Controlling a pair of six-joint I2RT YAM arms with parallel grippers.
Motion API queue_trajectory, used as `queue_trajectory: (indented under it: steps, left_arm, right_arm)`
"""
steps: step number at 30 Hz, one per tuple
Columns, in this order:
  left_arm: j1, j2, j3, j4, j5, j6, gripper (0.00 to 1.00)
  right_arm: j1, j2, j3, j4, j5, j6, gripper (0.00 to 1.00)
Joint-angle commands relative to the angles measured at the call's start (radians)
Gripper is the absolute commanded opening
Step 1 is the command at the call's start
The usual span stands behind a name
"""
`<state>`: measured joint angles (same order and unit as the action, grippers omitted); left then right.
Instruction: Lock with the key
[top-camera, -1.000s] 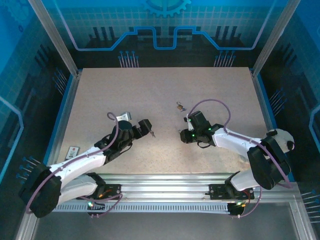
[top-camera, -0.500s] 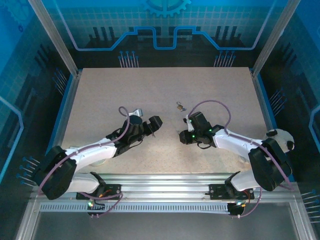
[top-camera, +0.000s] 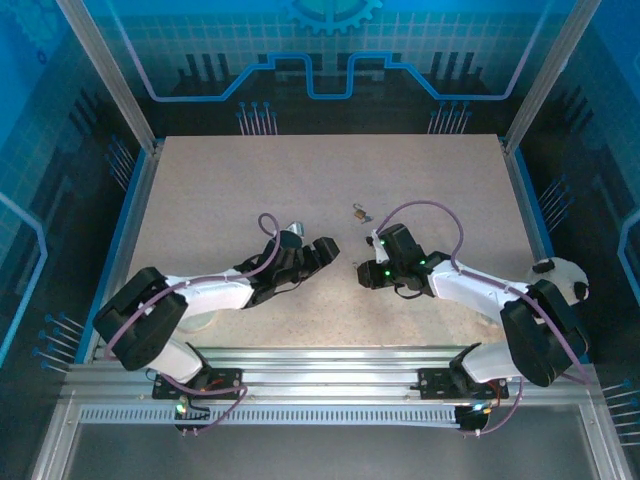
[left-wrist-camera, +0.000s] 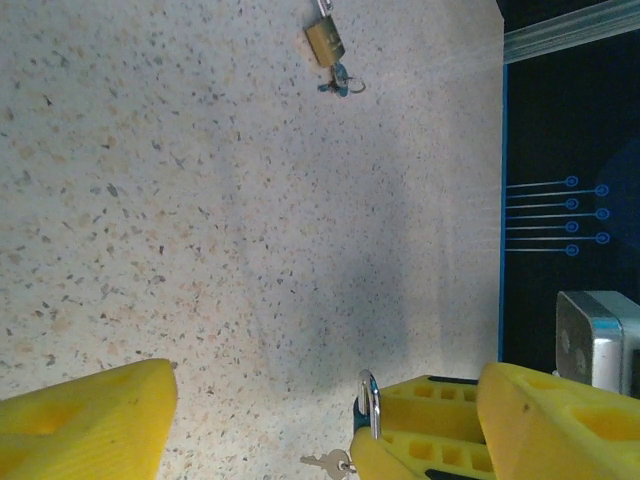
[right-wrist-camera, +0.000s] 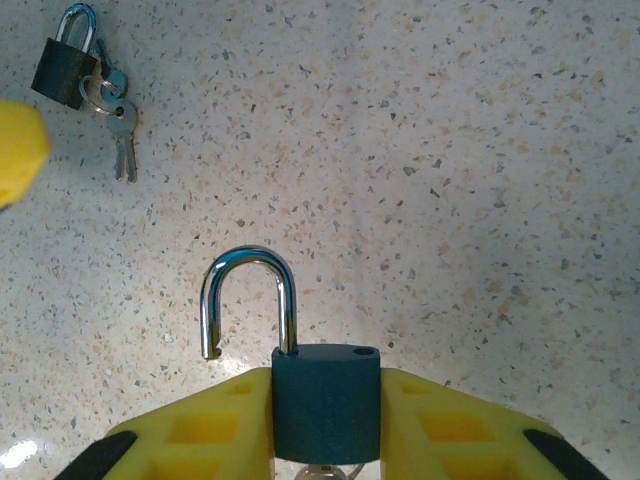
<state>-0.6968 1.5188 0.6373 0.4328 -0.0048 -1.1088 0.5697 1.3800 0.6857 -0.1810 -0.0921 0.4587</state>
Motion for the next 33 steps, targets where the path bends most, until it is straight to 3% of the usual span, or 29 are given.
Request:
queue_trajectory:
  steps: [1,9,33]
  left_arm:
    - [-0.012,0.028,0.044,0.062,0.045,-0.037,0.75]
    - [-0.027,0.089,0.076,0.090,0.084,-0.058,0.62]
    - [-0.052,0.193,0.136,0.118,0.155,-0.082,0.46]
  right_arm:
    - [0.012,-0.023,-0.009,0.029,-0.030,0.002,0.27]
    - [0.013,-0.026,-0.014,0.038,-0.042,0.006,0.27]
    - [0.018,-0.019,-0.013,0.045,-0.047,0.008,0.26]
